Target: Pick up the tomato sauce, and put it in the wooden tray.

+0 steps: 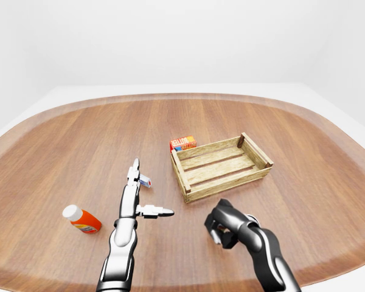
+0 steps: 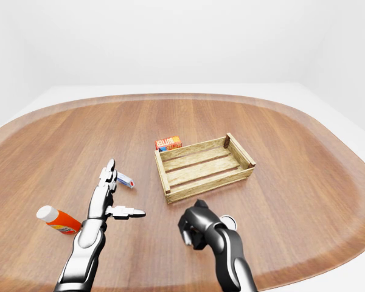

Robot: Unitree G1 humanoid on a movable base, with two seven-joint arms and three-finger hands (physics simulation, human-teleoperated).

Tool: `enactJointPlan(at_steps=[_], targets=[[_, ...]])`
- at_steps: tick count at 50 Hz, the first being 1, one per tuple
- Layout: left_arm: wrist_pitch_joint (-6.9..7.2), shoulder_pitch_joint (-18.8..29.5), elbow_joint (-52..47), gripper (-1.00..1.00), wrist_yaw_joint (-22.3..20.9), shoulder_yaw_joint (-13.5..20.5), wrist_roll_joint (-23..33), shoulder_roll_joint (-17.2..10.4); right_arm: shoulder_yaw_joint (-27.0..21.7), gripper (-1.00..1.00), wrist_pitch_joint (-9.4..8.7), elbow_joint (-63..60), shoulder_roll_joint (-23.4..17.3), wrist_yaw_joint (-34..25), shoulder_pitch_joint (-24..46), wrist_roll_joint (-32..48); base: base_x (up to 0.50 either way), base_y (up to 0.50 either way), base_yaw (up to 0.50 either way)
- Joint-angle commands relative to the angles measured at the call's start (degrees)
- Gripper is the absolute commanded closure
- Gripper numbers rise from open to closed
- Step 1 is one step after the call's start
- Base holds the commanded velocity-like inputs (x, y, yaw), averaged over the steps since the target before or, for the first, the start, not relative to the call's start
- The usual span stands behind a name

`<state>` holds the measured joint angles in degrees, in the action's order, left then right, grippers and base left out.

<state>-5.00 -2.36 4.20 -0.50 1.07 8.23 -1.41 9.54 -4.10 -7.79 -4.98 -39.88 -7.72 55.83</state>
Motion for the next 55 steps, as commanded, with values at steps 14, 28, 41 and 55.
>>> enactJointPlan(at_steps=[14,28,41,55], targets=[[0.0,-0.3,-0.7,-1.0,0.1,-0.1,0.0,0.1,-2.4,1.0,-0.9,-17.4,1.1,-0.1,5.4,3.2,0.0,0.0,0.0],[0.0,-0.4,-0.8,-1.0,0.0,-0.1,0.0,0.1,-7.4,1.0,-0.9,-16.8,0.1,-0.1,17.6,4.0,0.0,0.0,0.0],[0.0,-0.4,-0.9,-1.0,0.0,-0.1,0.1,0.1,-11.1,1.0,-0.9,-5.4,-4.2,-0.1,30.8,0.7,0.0,0.0,0.0],[0.0,-0.2,-0.6,-1.0,0.0,-0.1,0.1,0.0,-12.1,1.0,-0.9,21.2,-8.9,-0.1,47.0,-6.2,0.0,0.0,0.0]])
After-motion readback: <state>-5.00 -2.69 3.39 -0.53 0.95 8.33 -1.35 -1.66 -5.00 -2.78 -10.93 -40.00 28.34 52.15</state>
